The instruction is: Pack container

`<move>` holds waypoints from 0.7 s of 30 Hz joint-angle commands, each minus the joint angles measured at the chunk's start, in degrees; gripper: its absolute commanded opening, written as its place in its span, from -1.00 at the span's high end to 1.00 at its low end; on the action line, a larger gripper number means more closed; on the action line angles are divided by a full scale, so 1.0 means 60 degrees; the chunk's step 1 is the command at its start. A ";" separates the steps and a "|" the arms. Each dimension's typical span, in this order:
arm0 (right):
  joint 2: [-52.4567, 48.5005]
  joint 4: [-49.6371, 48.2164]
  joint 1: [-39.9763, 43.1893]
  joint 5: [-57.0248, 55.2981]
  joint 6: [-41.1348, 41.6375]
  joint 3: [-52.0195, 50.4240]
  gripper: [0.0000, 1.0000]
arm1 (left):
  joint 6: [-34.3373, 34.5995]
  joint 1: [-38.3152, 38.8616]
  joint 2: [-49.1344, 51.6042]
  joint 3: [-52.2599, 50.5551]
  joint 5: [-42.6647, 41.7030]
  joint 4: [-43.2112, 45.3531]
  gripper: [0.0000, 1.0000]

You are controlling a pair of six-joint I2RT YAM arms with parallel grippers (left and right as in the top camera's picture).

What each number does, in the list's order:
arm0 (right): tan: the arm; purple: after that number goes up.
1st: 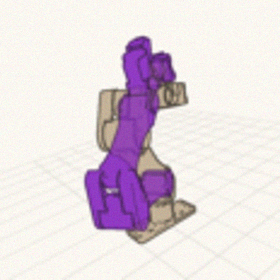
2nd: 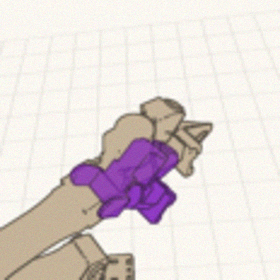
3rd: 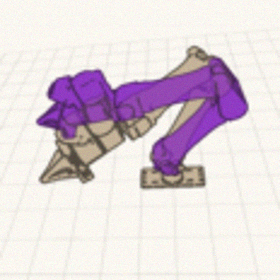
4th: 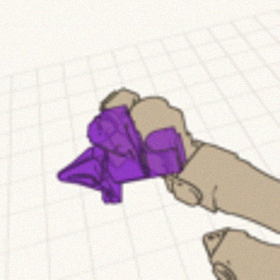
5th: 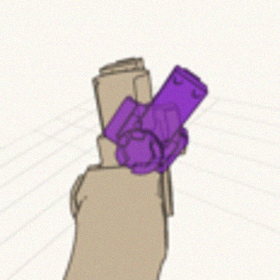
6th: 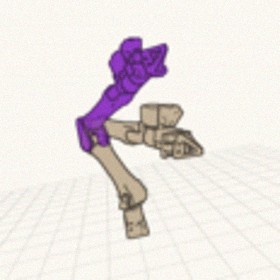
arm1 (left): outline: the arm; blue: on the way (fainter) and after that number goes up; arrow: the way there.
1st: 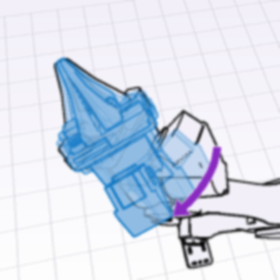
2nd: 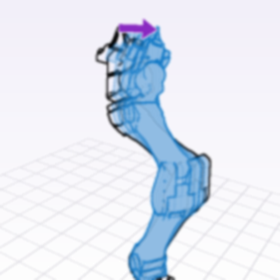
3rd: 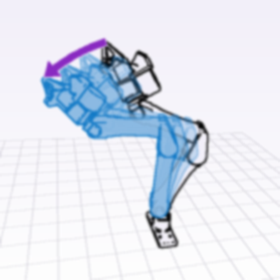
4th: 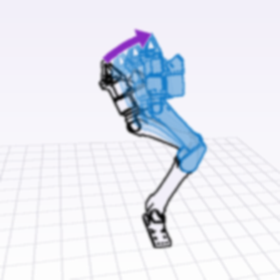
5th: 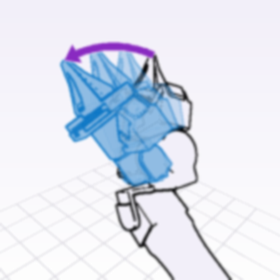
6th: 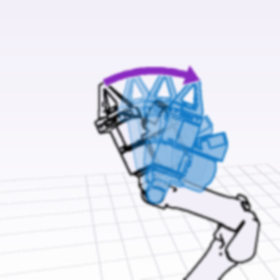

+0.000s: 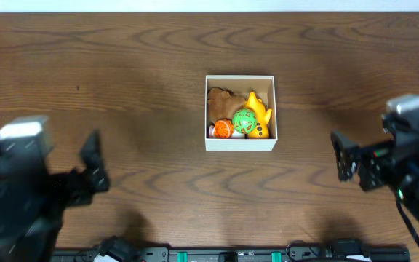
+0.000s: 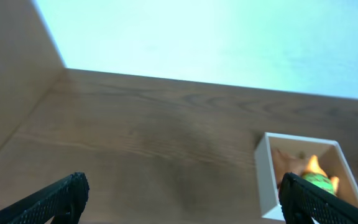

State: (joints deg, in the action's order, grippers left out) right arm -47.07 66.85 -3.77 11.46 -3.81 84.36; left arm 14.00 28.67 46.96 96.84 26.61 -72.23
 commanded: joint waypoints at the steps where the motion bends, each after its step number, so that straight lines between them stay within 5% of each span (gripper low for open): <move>1: 0.0375 0.0044 0.0062 0.0098 -0.0193 0.0073 -0.98 | 0.0364 -0.0087 -0.0280 0.0007 0.0685 -0.0328 -0.96; 21: 0.0648 0.0933 0.0062 0.0098 -0.0193 0.0073 -0.98 | 0.0368 -0.0087 -0.0433 0.0007 0.0681 -0.1351 -0.96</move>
State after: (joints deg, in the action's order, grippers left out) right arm -43.27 71.61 -3.77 11.81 -4.23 84.36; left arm 15.46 28.49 44.18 96.84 29.61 -80.20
